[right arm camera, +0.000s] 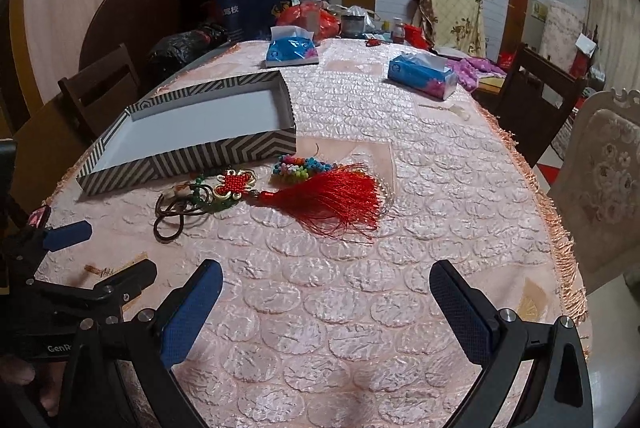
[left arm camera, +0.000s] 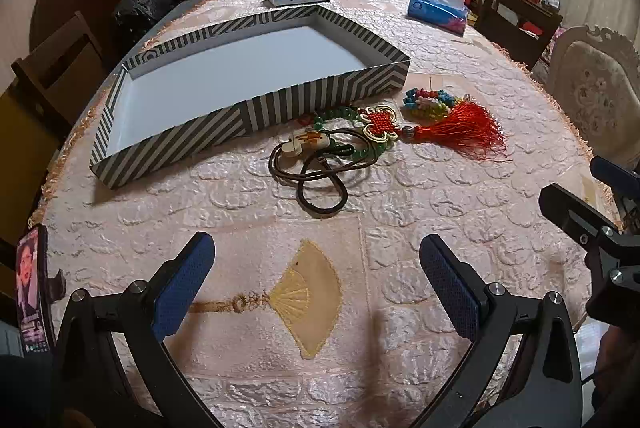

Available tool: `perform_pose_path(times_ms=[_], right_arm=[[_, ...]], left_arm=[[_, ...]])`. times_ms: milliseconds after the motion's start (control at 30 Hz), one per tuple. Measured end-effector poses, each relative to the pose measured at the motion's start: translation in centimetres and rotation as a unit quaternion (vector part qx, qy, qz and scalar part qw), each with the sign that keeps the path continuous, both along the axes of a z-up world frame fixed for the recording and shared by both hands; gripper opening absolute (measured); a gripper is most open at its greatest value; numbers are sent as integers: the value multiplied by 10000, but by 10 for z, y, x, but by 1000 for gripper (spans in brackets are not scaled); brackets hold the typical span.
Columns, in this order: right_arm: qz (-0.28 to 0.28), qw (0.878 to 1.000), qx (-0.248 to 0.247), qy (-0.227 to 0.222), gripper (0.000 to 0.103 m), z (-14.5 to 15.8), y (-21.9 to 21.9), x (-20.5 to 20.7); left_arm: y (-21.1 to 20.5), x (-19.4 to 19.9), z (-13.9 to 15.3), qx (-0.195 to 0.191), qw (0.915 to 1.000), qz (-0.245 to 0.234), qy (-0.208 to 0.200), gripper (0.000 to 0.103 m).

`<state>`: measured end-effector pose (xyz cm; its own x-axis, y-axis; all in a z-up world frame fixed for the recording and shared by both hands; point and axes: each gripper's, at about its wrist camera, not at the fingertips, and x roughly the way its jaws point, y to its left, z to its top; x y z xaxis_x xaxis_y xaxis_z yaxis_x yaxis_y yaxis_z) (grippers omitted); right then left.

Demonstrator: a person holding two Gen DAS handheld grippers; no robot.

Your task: Organize jewelry

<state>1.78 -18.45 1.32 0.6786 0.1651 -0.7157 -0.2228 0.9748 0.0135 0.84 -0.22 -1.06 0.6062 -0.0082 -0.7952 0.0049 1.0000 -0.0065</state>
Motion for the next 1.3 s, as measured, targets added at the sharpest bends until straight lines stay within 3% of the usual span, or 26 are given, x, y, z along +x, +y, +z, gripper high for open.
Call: perform_pose_path(times_ms=[500, 867, 1300], right_arm=[[-13, 10000, 7, 25, 103, 0, -1, 2], [-16, 10000, 5, 36, 103, -1, -2, 1], [-14, 10000, -12, 15, 103, -1, 0, 2]], left_arm=[[3, -2, -5, 43, 9998, 158, -63, 103], [3, -2, -4, -310, 9995, 55, -2, 103], [5, -7, 2, -243, 9990, 76, -363, 103]])
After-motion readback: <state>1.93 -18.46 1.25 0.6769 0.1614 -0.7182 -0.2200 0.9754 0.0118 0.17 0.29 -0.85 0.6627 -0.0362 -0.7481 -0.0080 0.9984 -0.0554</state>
